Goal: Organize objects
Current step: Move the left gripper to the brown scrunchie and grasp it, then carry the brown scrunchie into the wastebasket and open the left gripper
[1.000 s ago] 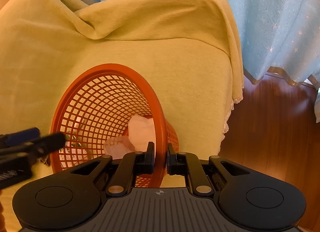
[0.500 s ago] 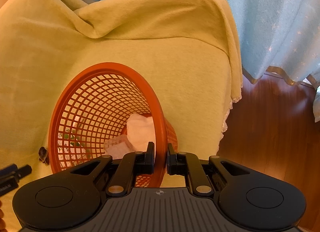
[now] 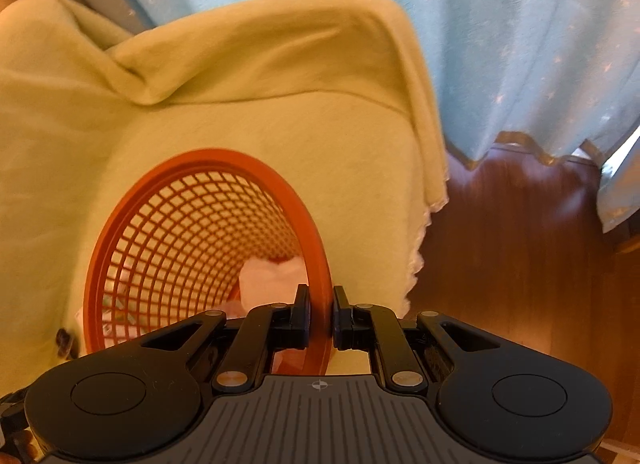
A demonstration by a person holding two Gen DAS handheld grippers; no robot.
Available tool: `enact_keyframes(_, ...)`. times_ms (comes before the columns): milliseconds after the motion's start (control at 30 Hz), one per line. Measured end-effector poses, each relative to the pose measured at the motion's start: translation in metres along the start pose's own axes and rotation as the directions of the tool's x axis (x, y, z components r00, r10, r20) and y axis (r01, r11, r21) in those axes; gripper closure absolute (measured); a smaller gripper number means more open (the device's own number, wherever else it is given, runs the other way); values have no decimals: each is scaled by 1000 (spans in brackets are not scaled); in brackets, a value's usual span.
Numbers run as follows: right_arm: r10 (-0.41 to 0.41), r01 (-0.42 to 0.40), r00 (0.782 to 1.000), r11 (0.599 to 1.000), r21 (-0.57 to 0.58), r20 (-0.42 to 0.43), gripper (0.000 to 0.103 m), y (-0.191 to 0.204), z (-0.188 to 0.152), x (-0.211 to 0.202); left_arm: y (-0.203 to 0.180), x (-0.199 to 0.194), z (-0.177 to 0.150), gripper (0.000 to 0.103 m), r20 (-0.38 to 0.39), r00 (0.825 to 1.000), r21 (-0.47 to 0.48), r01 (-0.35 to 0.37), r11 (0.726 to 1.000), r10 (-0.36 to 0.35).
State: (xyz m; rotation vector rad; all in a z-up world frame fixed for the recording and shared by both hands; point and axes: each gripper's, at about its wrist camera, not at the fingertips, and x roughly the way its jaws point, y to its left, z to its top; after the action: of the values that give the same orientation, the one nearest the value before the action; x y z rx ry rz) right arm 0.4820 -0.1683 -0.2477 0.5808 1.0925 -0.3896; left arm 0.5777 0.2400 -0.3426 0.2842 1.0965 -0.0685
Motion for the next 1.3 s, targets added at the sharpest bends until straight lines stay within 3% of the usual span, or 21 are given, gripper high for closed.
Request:
enact_keyframes(167, -23, 23, 1000, 1000, 6, 12, 96, -4, 5, 2, 24, 28, 7, 48, 19, 998, 30, -53, 998, 53)
enact_keyframes(467, -41, 41, 999, 999, -20, 9, 96, -3, -3, 4, 30, 82, 13, 51, 8, 999, 138, -53, 989, 52)
enact_keyframes(500, -41, 41, 999, 999, -20, 8, 96, -3, -3, 4, 29, 88, 12, 53, 0, 998, 147, -55, 988, 55)
enact_keyframes(567, -41, 42, 999, 999, -27, 9, 96, -2, -3, 3, 27, 97, 10, 67, -22, 998, 170, -54, 984, 59)
enact_keyframes(667, -43, 44, 999, 998, -41, 12, 96, -1, -4, 2, 29, 101, 8, 81, -12, 997, 175, -71, 982, 74)
enact_keyframes(733, -45, 45, 999, 998, -46, 11, 96, -1, -6, 2, 32, 97, 8, 89, 3, 998, 158, -68, 985, 69)
enact_keyframes(833, -46, 47, 999, 997, -56, 11, 96, -1, -8, 2, 35, 82, 6, 94, 33, 998, 132, -58, 990, 54)
enact_keyframes(1100, -44, 44, 999, 993, -109, 1, 96, 1, -9, 3, 18, 14, 5, 95, 87, 996, 70, 24, 997, -30)
enact_keyframes(1300, -33, 34, 999, 994, -108, 11, 96, 0, -11, 3, -4, -48, 8, 95, 155, 981, 45, 112, 993, -118)
